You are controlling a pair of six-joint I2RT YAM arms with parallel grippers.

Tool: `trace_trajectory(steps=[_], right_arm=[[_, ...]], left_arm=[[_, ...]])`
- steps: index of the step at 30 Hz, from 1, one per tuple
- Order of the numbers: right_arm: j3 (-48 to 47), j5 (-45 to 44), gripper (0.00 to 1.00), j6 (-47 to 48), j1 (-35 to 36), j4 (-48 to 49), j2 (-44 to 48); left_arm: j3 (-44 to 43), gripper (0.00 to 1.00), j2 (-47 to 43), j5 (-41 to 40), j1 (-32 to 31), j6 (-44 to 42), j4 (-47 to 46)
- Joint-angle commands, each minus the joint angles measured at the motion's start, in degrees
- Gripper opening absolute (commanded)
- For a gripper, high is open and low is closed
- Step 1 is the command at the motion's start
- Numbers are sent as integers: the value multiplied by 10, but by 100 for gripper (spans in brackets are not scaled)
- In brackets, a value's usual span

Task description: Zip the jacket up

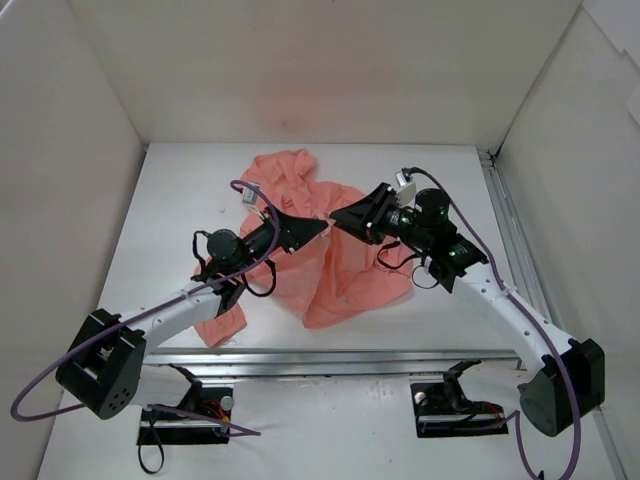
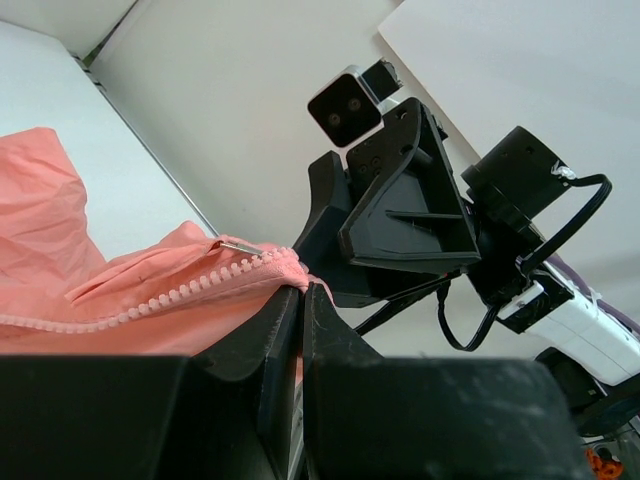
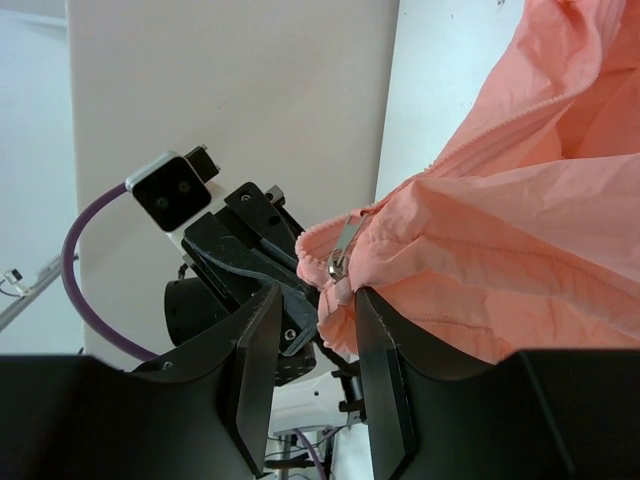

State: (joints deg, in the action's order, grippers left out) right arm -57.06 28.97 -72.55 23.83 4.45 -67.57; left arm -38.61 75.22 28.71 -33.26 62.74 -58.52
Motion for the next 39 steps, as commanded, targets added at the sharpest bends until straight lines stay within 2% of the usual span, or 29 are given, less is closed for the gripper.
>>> trace_trajectory(steps=[1,15,22,26,31,33,36,37,39], right_arm=[[-6,18,32,-10,-5,62,-5],[0,26,22,-1,-6,72,-10],[-3,32,9,8,-5,72,-10],[-5,35,0,28,-6,62,-9],[-9,45,0,86,-5,50,2],[-11,47,0,154,-7,43,12],[-10,51,0,241,-12,32,34],[-10,56,0,273,-15,31,38],[-13,64,0,301,-19,26,47]], left_arm=[[-32,0,-3,13,3,-15,-53],[-37,0,3,22,3,-9,-63],[-31,0,-2,21,3,-9,-61],[-31,0,-2,21,3,-8,-62],[-23,0,-16,20,8,-10,-53],[-19,5,-35,21,8,-11,-30],[-14,24,-64,20,19,-22,28],[-9,35,-88,18,25,-30,62],[-6,47,-126,7,31,-38,99]])
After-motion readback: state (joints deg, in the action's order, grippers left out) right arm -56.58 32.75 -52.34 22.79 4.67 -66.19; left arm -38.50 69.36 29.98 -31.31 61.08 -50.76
